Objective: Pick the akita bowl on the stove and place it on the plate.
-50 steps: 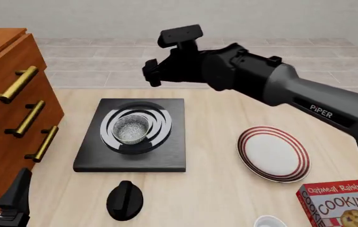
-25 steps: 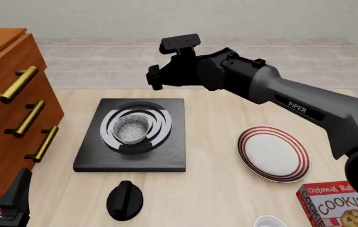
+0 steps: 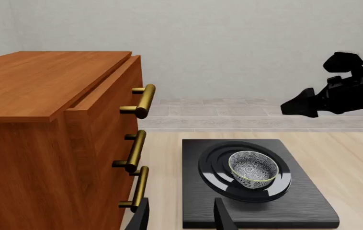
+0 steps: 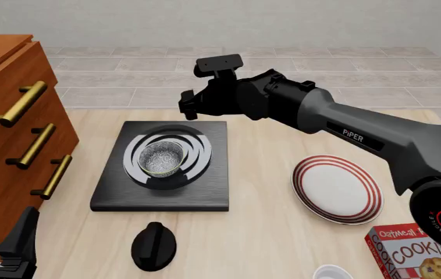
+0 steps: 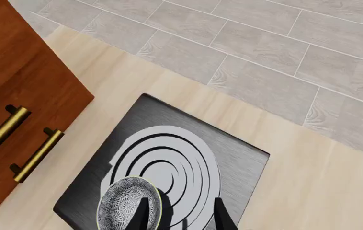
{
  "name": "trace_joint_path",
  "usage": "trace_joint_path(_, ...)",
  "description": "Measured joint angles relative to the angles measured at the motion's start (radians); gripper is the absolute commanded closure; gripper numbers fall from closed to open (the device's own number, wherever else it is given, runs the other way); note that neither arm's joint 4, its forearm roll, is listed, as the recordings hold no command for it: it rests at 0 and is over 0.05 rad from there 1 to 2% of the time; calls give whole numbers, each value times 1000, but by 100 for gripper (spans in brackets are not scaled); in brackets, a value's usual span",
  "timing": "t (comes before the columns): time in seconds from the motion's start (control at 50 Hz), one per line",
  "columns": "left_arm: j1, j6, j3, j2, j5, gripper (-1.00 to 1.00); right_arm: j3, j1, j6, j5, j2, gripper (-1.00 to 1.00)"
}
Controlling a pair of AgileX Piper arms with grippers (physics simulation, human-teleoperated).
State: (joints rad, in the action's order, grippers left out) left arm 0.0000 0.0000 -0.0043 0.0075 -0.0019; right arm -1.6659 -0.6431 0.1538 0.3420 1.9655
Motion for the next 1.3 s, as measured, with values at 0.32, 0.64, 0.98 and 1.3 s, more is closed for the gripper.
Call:
trace_joint_path(0.32, 0, 0, 0, 0, 0, -100, 3, 3, 20, -5, 28, -100)
trace_joint_path(0.64, 0, 0, 0, 0, 0, -100, 12, -8, 42, -15, 50, -100)
trace_joint_path(0.98, 0, 0, 0, 0, 0, -100, 18, -21, 61, -25, 70, -100)
trace_joint_path(1.3, 0, 0, 0, 0, 0, -100, 25, -35, 76, -30, 84, -100)
